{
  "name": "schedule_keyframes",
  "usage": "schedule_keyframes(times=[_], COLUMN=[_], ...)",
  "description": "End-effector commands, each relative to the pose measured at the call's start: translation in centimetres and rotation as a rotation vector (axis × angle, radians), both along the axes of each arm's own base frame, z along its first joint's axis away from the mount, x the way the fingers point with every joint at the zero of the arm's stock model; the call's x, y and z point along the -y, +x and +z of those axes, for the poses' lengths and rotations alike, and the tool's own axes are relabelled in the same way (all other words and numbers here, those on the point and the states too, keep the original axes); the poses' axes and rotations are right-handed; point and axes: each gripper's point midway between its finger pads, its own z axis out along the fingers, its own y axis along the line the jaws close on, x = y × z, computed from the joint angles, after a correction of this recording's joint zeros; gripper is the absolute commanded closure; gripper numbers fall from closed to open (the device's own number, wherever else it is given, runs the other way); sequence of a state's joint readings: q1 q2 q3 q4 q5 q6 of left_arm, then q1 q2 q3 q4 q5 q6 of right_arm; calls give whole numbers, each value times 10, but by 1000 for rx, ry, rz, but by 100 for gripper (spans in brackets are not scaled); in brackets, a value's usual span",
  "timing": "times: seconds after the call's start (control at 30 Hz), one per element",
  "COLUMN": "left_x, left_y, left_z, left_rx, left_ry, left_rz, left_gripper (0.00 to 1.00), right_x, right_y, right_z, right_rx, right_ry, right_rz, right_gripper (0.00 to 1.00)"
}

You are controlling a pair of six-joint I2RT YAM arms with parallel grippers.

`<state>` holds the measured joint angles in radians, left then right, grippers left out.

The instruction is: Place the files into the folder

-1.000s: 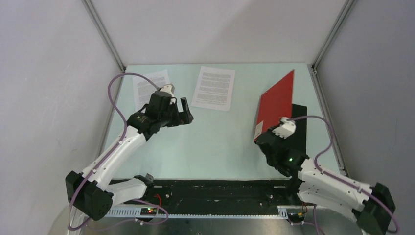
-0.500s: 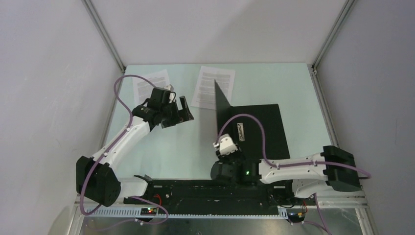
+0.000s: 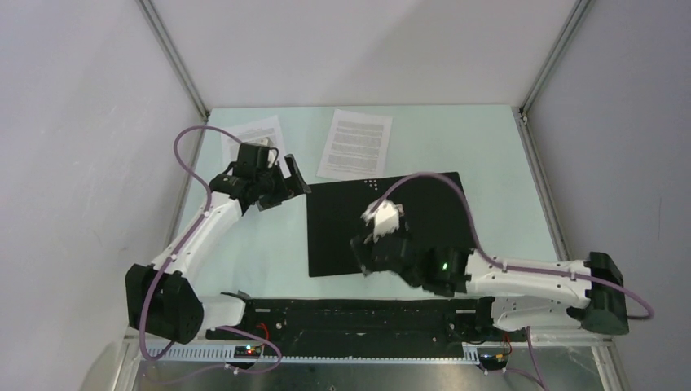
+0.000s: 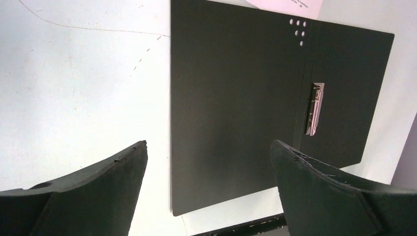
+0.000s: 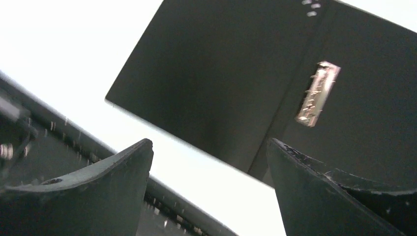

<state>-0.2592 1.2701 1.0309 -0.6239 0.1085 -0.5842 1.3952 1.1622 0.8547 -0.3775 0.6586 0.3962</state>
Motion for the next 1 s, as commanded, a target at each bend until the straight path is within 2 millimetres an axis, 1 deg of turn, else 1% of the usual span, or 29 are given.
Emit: schedule_keyframes(times=[0.0, 0.03, 0.07, 0.1, 0.13, 0.17, 0.2, 0.23, 0.27, 0.3, 0.33, 0.37, 0.4, 0.43, 0.47, 0.6, 0.7, 0.83, 0.97], left_x=[-2, -1, -2, -1, -2, -2, -3, -4, -5, -6, -7, -8, -8, -9, -9, -10, -11, -12, -13], left_y=[1, 0, -2, -4, -6, -8, -11, -12, -15, -17, -19, -20, -23, -24, -25, -28, -28, -28, -28], left_z=[19, 18, 16, 15, 13, 12, 10, 10, 10, 10, 9, 9, 7, 6, 4, 0, -2, -2, -4], left_rx=[65, 62, 59, 57, 55, 54, 54, 57, 62, 63, 67, 68, 67, 66, 62, 52, 49, 51, 49], left_ry=[-8, -11, -11, -11, -12, -14, -14, -13, -13, -9, -7, -5, -4, -3, -2, 1, 7, 11, 17], left_rz=[1, -2, 0, -1, 1, 2, 2, 4, 5, 7, 7, 9, 7, 7, 7, 8, 9, 10, 12], left_gripper=[0, 0, 0, 0, 0, 0, 0, 0, 0, 0, 0, 0, 0, 0, 0, 0, 0, 0, 0], right_x=[26, 43, 55, 64, 72, 78, 83, 85, 85, 80, 78, 75, 76, 73, 74, 71, 72, 76, 77], right_y=[44, 61, 80, 86, 101, 107, 118, 122, 129, 136, 142, 147, 149, 154, 156, 162, 163, 161, 157], right_z=[9, -1, -10, -18, -32, -40, -55, -61, -73, -75, -85, -86, -96, -96, -103, -111, -120, -130, -137], right_rx=[-180, -232, -263, -285, -318, -336, -374, -395, -429, -425, -437, -437, -456, -452, -459, -461, -472, -488, -505], right_ry=[82, 65, 42, 5, -33, -65, -98, -111, -125, -118, -123, -124, -150, -152, -174, -190, -213, -243, -260], right_rz=[-148, -215, -285, -314, -367, -388, -424, -435, -446, -436, -437, -432, -439, -439, -443, -441, -451, -468, -473], right_gripper=[12, 13, 15, 18, 26, 30, 40, 45, 49, 50, 50, 50, 52, 53, 54, 56, 63, 64, 64])
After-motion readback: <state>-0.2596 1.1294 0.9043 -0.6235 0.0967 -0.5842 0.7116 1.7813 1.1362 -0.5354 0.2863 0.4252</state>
